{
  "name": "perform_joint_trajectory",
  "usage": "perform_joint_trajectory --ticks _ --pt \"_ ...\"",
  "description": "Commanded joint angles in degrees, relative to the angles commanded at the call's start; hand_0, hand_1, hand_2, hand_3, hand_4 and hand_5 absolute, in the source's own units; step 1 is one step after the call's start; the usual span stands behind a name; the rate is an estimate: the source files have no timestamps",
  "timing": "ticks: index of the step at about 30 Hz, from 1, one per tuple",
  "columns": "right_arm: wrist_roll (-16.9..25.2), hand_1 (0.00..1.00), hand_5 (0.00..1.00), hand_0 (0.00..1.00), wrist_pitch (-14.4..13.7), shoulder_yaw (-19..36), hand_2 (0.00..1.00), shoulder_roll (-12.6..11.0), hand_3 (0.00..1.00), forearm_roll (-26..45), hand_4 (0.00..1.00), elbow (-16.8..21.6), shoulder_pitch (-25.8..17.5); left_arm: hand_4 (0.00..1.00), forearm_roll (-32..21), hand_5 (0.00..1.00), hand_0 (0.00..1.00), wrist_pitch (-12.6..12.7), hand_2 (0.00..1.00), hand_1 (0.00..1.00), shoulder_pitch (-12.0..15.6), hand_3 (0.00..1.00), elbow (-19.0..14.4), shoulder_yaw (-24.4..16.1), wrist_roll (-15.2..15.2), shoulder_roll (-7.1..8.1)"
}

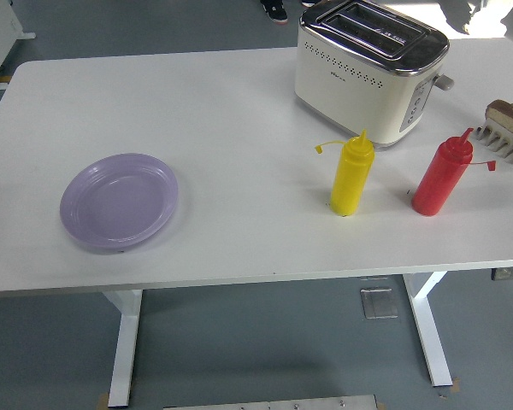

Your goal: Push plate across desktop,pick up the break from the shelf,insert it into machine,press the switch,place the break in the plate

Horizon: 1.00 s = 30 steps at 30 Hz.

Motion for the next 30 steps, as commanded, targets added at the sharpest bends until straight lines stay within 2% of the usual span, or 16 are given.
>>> perform_joint_trajectory --ticks 3,4,9,10,16,21,30 --pt "-1.4 0.656 0.033 0.614 1.4 -1.0 0.686 -0.2 0.737 -5.1 0.555 -1.3 1.2 0.781 2.8 0.998 0.784 0.0 0.656 0.706 -0.1 0.672 1.9 -0.8 -0.8 0.06" --pt "-2.0 0.697 0.089 0.646 2.0 -1.4 0.723 -0.4 0.744 -7.2 0.686 -1.6 1.6 0.783 3.8 0.998 0.787 -0.1 0.653 0.706 -0.2 0.666 2.7 -1.0 -1.1 0.08" --pt "-4.8 0.697 0.089 0.646 5.8 -4.2 0.723 -0.7 0.744 -17.6 0.686 -2.8 3.9 0.783 7.1 0.998 0.787 0.0 0.653 0.706 -0.8 0.666 7.0 -1.4 -2.3 -0.05" --pt "-5.4 0.762 0.164 0.756 6.8 -4.8 0.781 -0.8 0.765 -19.9 0.762 -3.0 4.4 0.788 7.6 0.998 0.807 0.0 0.654 0.712 -1.0 0.669 8.0 -1.4 -2.5 -0.12" --pt "-8.6 0.771 0.173 0.757 11.5 -7.4 0.801 -0.2 0.784 -33.1 0.764 -4.8 6.5 0.788 9.3 0.998 0.807 -0.2 0.654 0.714 -2.2 0.667 13.1 -0.1 -3.8 -0.74" --pt "-9.6 0.771 0.173 0.757 12.9 -8.8 0.801 0.4 0.784 -43.4 0.764 -6.4 7.2 0.788 9.5 0.998 0.807 -0.5 0.654 0.714 -3.1 0.667 15.4 1.3 -4.4 -1.12" --pt "-10.5 0.758 0.171 0.71 13.0 -10.4 0.802 1.5 0.786 -61.4 0.761 -10.0 8.4 0.788 9.3 0.998 0.804 -0.7 0.655 0.718 -5.0 0.666 18.1 5.1 -5.2 -1.78"
